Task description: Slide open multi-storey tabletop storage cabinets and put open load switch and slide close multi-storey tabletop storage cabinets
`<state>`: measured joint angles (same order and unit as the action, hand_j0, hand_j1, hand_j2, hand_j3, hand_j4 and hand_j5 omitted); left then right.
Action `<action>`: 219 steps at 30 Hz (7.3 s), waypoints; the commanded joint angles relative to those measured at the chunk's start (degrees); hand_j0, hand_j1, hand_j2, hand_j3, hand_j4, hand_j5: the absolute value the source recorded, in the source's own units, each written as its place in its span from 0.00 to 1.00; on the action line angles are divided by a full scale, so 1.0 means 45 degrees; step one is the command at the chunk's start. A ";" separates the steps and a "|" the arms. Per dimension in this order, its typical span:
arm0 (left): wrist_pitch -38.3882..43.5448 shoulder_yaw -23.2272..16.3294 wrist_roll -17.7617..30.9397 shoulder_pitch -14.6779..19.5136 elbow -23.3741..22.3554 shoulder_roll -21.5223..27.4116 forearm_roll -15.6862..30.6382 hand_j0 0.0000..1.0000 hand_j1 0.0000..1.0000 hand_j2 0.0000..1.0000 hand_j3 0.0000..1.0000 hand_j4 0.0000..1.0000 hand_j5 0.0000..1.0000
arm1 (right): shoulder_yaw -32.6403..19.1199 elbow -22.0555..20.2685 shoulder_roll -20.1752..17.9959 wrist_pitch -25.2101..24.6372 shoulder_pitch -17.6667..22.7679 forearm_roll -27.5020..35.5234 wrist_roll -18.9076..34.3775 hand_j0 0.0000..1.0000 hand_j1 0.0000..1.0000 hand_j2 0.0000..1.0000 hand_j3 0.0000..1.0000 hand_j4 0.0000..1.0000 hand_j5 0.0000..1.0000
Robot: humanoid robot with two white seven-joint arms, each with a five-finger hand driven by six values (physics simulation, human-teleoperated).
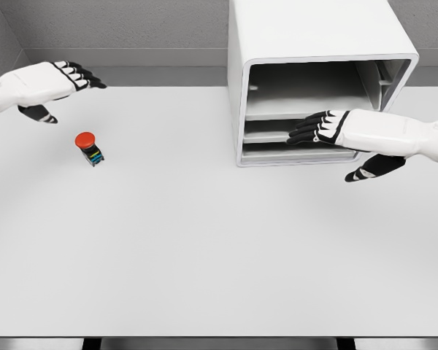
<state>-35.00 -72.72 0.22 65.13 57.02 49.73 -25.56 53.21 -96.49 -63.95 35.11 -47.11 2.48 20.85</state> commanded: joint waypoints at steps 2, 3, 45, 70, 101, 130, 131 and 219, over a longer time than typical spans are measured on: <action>0.0000 -0.0657 0.0010 0.0000 0.0045 0.0121 0.0426 1.00 1.00 1.00 1.00 1.00 1.00 | -0.0008 -0.0002 -0.0008 -0.0025 -0.0390 0.0094 -0.0063 1.00 1.00 1.00 1.00 1.00 1.00; 0.0000 -0.0677 -0.0010 0.0000 0.0045 0.0121 0.0426 1.00 1.00 1.00 1.00 1.00 1.00 | -0.0008 0.0017 -0.0008 -0.0025 -0.0449 0.0113 -0.0200 1.00 1.00 1.00 1.00 1.00 1.00; 0.0000 -0.2688 -0.0029 -0.0098 0.1588 0.0843 0.2985 1.00 1.00 1.00 1.00 1.00 1.00 | 0.0188 0.2283 0.2433 -0.0025 -0.0566 -0.0551 -0.0181 1.00 1.00 1.00 1.00 1.00 1.00; 0.0000 -0.2962 -0.0010 -0.0020 0.0377 0.0062 0.2712 0.78 0.78 0.78 0.78 0.78 0.78 | 0.0090 0.4665 0.3781 -0.0025 -0.0801 -0.1449 -0.0142 1.00 1.00 1.00 1.00 1.00 1.00; 0.0000 -0.3216 -0.0029 0.0059 0.0337 -0.0036 0.2536 0.42 0.42 0.42 0.42 0.42 0.42 | 0.0188 0.6033 0.4543 -0.0025 -0.0703 -0.1957 -0.0044 1.00 1.00 1.00 1.00 1.00 1.00; 0.0000 -0.3059 -0.0225 0.1309 0.2877 -0.0446 0.2594 0.42 0.42 0.42 0.42 0.42 0.42 | 0.0227 0.3846 0.2785 -0.0025 -0.0449 -0.1918 0.0151 1.00 1.00 1.00 1.00 1.00 1.00; 0.0000 -0.3059 -0.0225 0.1309 0.2877 -0.0465 0.2594 0.42 0.42 0.42 0.42 0.42 0.42 | 0.0227 0.3572 0.2609 -0.0025 -0.0430 -0.1899 0.0151 1.00 1.00 1.00 1.00 1.00 1.00; 0.0000 -0.3196 -0.0791 0.5449 0.7838 -0.1227 0.2829 0.39 0.39 0.39 0.39 0.39 0.39 | -0.0652 -0.0100 -0.2899 -0.0025 0.1934 0.2008 -0.1235 1.00 1.00 1.00 1.00 1.00 1.00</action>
<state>-34.97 -87.17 -3.32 89.91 92.44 44.98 -13.53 50.35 -96.93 -76.92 35.08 -38.49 11.11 15.32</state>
